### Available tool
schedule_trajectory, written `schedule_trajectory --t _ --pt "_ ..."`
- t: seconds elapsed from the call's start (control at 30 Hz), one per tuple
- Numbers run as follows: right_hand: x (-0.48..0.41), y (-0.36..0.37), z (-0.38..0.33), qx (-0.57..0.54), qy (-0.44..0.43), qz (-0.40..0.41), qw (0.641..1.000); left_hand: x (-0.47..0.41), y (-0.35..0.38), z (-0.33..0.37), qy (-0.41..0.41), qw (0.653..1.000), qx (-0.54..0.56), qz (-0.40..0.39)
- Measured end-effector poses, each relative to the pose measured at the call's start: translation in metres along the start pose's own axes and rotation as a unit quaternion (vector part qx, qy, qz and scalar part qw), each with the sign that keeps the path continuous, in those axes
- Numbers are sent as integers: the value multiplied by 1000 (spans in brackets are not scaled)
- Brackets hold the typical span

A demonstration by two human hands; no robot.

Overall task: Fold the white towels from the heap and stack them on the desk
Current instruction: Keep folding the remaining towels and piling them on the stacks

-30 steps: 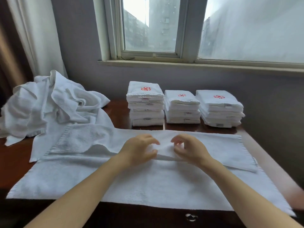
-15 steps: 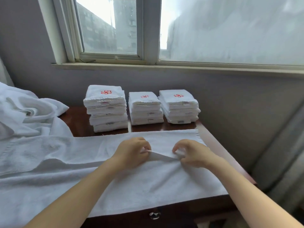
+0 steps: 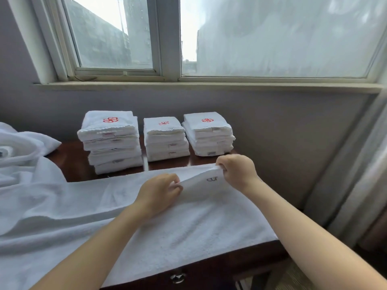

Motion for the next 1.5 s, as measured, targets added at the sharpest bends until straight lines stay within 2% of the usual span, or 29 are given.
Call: schedule_trajectory --t 0.13,0.23,0.27,0.33,0.43,0.5,0.6,0.83,1.13,1.5 --pt "-16 -14 -2 -16 -21 81 996 -7 2 2 -27 1000 2 -6" --pt "-16 -21 -3 -14 -17 86 996 -9 -1 6 -24 1000 9 -5" --pt "-14 -19 -2 -1 -9 55 998 -8 -1 7 -19 1000 11 -15" --pt "-7 -9 6 36 24 -78 996 -6 4 9 -9 998 18 -57" --pt "10 7 15 6 71 -325 943 -2 11 15 3 991 14 -135" --pt "13 8 14 -51 91 -379 920 -5 16 22 9 986 13 -167" --pt "2 14 5 -82 82 -316 942 -16 25 25 -5 986 22 -163" --pt "4 75 -13 -100 37 -227 968 -35 60 18 33 973 -98 -205" --pt "-13 92 16 -96 31 -227 969 -63 82 17 2 967 -147 -208" --pt "4 78 77 -96 33 -236 966 -71 111 77 -5 972 -123 -199"
Point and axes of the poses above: each hand's wrist, its own x-axis away from the middle knuckle, its own y-axis out of the palm, z = x × y, the point moved 5 cm from there along -x, towards the middle knuckle, and after that the axes turned 6 degrees about -y, right-handed, at the moved point
